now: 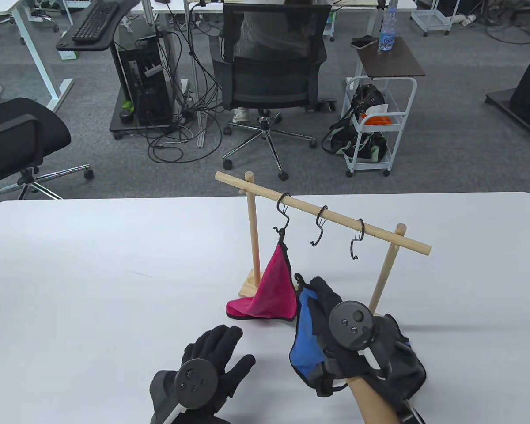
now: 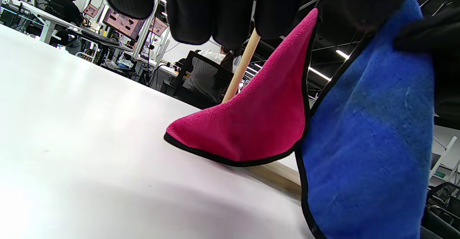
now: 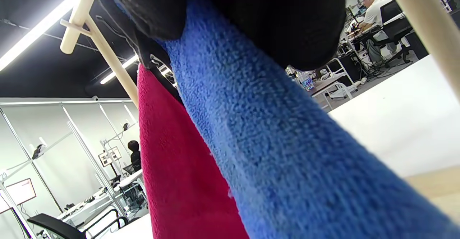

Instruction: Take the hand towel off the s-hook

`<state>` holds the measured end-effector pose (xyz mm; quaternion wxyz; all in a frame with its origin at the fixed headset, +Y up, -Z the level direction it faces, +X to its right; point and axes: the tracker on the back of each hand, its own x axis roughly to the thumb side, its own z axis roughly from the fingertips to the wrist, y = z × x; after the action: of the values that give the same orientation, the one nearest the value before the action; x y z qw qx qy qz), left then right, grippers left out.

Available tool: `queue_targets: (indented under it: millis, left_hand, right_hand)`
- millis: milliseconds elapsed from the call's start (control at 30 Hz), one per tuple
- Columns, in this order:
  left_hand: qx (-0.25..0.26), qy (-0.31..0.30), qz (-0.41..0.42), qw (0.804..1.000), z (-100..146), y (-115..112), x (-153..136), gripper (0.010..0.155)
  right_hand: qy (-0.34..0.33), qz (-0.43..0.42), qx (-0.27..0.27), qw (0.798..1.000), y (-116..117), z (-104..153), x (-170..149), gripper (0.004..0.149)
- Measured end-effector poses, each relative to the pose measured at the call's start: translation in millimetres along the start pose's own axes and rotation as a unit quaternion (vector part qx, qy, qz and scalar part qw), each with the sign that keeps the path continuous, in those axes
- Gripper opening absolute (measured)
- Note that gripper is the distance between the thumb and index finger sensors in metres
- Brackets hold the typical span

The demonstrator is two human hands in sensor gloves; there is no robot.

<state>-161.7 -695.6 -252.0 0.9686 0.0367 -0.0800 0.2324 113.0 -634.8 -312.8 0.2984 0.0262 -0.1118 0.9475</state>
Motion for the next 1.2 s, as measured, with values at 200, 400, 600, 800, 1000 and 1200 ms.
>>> queue_targets:
  millis: [200, 400, 600, 800, 1000, 1200]
  left_hand:
    - [0.000, 0.000, 0.000, 1.000, 0, 0, 0, 0.069]
    - [0.001, 0.000, 0.001, 1.000, 0, 0, 0, 0.069]
    - [-0.002, 0.000, 0.001, 1.000, 0, 0, -1, 0.069]
    - [-0.002, 0.001, 0.001, 1.000, 0, 0, -1, 0.069]
    - [-0.003, 0.001, 0.000, 1.000, -1, 0, -1, 0.069]
    - [-0.004, 0.001, 0.001, 1.000, -1, 0, -1, 0.069]
  right_hand:
    - [0.004, 0.016, 0.024, 1.000, 10, 3, -9, 0.045]
    - [0.021, 0.012, 0.070, 0.997, 23, 5, -22, 0.044]
    - [0.034, 0.015, 0.101, 0.994, 34, 4, -34, 0.045]
    - [0.053, 0.012, 0.148, 0.987, 46, 1, -41, 0.045]
    - [0.066, 0.037, 0.184, 0.980, 63, -1, -46, 0.045]
    - [0.059, 0.057, 0.219, 0.972, 78, 1, -46, 0.046]
